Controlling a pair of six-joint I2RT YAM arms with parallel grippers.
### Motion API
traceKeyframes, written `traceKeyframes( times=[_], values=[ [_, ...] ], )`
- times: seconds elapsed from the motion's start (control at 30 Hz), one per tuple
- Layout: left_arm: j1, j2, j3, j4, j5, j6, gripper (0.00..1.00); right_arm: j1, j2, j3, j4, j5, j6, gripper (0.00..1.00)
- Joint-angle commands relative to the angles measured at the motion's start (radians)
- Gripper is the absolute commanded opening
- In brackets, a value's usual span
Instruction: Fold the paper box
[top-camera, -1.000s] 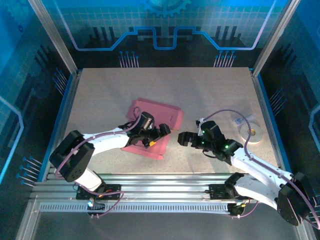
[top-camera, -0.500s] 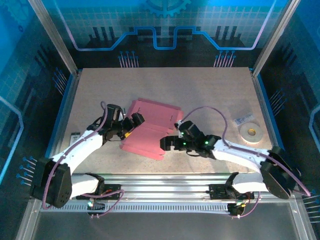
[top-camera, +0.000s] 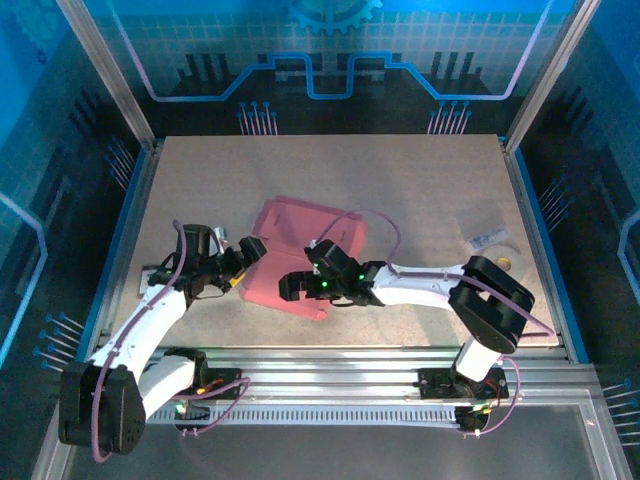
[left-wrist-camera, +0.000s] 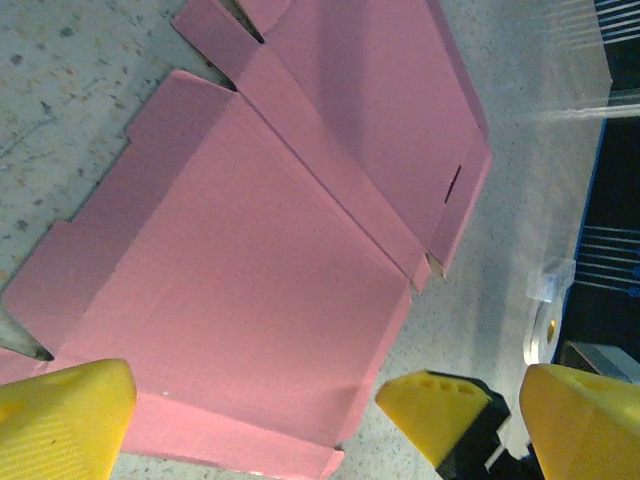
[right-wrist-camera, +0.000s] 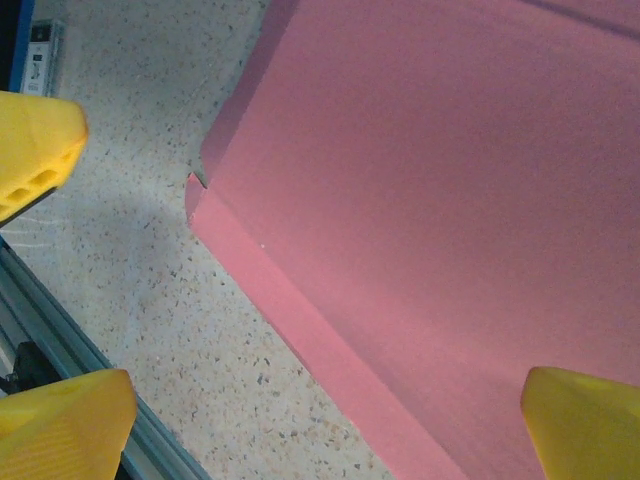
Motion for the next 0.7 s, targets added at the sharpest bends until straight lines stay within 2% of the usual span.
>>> traceKeyframes(
  times=[0.0,0.4,0.67],
  values=[
    [0.007,-0.023,-0.042,0.071,0.067,0.008,0.99,0.011,0.029,0.023,0.000,0.004,0.047,1.00],
    [0.005,-0.027,-0.131,0.200,0.078,-0.072,0.99,0.005,0.062,0.032,-0.128,0.015,0.027,1.00],
    [0.000,-0.064,-0.153,0.214,0.074,-0.067,0.99,-0.028,0.007,-0.064,-0.183,0.039,-0.007,1.00]
  ],
)
